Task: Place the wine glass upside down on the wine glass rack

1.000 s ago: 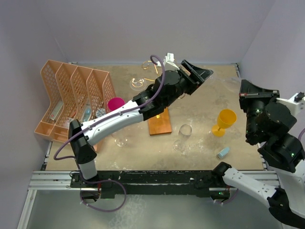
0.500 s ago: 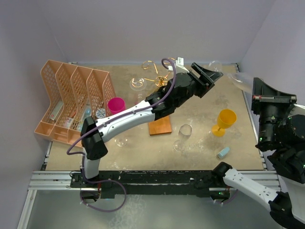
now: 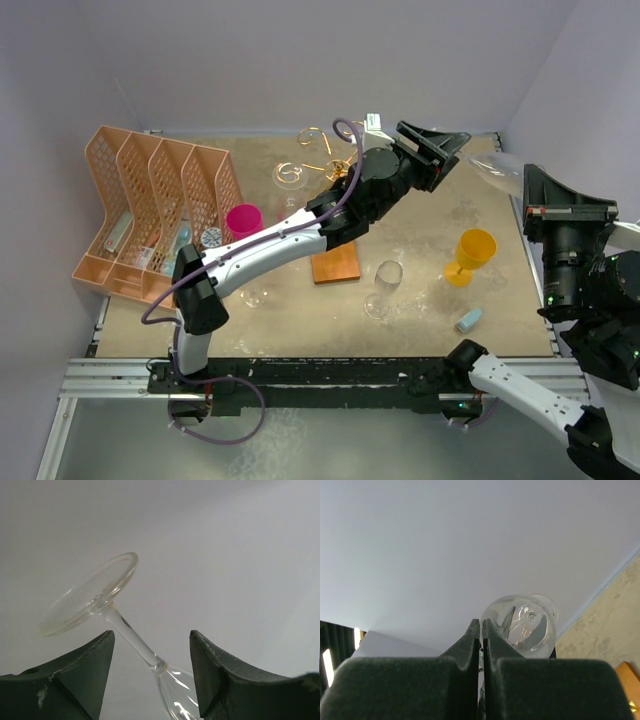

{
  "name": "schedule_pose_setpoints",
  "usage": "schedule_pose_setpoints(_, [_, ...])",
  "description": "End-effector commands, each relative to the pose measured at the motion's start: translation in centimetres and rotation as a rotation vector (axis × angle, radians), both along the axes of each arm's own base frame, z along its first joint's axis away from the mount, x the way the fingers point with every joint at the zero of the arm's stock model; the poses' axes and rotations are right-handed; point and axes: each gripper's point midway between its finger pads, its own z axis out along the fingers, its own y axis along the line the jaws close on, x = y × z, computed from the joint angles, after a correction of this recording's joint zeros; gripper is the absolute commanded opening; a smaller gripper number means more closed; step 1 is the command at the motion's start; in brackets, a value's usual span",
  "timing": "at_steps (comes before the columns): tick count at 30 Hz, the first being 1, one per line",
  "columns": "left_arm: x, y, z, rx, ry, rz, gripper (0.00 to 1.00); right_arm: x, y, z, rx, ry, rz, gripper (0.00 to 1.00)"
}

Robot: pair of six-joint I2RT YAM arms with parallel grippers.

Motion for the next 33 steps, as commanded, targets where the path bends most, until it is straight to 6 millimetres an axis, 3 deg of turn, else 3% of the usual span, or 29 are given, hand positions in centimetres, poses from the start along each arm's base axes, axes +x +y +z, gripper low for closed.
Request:
schedule_pose_setpoints(1, [-0.1,0.4,3.4,-0.131,-0.009,0.008,0.56,-1.0,0.3,2.2,0.057,-0.095,0.057,0.00])
schedule_pose_setpoints(9, [-0.1,0.3,4.3,-0.181,-0.022,0.007,0.34,-1.4,0.8,1.6,0.065,-0.102,0.101,0.00])
schedule_pose_setpoints(12, [-0.1,0.7,4.7,-0.197,-0.027,0.016,0.23,-1.6,0.6,1.3,0.069,-0.096,0.104,0.00])
schedule_pose_setpoints(17, [-0.1,1.8,5.5,-0.228,-0.042,0.045,0.16,-2.3,0.0,1.2,0.088,-0.099,0.106,0.00])
schedule_pose_setpoints(21, [-0.2,2.4,6.4,-0.241,-0.075,0.064,0.00,-2.8,-0.4,1.1,0.095,-0.107,0.107,0.00])
schedule_pose_setpoints(25, [0.0,3.2,7.2,-0.242,-0.109,0.094,0.00,-3.0,-0.3,0.8,0.079,-0.104,0.121,0.00])
schedule_pose_setpoints(33, [-0.3,6.0,9.5,-0.198,-0.235,0.197,0.00,-3.7,-0.1,-2.0,0.014,-0.051,0.152,0.63])
